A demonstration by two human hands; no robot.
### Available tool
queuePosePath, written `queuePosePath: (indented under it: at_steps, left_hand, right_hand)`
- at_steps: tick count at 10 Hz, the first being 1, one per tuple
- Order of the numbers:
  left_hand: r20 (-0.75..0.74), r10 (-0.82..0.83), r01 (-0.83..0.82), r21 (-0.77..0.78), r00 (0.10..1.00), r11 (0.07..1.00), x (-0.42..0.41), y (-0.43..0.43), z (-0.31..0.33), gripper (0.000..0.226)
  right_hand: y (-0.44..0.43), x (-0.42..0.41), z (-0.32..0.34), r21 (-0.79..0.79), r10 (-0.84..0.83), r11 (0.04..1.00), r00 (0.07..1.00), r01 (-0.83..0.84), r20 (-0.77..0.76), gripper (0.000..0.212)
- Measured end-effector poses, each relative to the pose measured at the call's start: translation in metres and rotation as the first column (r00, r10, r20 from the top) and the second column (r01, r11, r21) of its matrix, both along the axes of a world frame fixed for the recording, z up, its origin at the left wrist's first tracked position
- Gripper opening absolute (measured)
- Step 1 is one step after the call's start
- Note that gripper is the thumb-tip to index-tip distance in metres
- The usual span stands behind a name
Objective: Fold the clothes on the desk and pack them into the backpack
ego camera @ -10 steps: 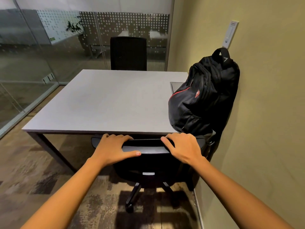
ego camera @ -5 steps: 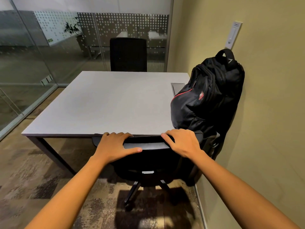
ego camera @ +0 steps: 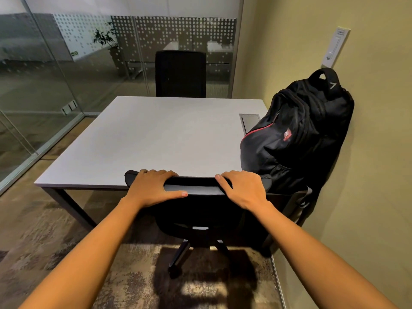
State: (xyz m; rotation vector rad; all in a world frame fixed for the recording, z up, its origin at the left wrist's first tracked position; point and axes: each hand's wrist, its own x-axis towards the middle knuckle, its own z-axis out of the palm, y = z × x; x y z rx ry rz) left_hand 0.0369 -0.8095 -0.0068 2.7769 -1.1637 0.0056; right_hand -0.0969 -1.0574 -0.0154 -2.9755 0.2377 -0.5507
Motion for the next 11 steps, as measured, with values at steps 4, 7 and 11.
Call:
queuePosePath:
  at_steps: [4, 7, 11]
  left_hand:
    - [-0.092, -0.046, 0.05, 0.044, 0.995, 0.998, 0.031, 0.008, 0.011, 0.104]
    - [-0.147, 0.089, -0.075, 0.094, 0.985, 0.993, 0.017, 0.011, 0.005, 0.137]
    - [0.019, 0.286, -0.286, -0.016, 0.958, 0.958, -0.021, -0.016, 0.031, 0.096]
  right_hand:
    - [0.015, 0.022, -0.002, -0.028, -0.043, 0.999, 0.999, 0.043, -0.005, 0.071]
    - [0.021, 0.017, 0.001, 0.004, -0.06, 0.998, 0.99, 0.061, -0.124, 0.05]
    - [0.023, -0.004, 0.035, -0.119, -0.136, 0.985, 0.987, 0.125, -0.089, 0.037]
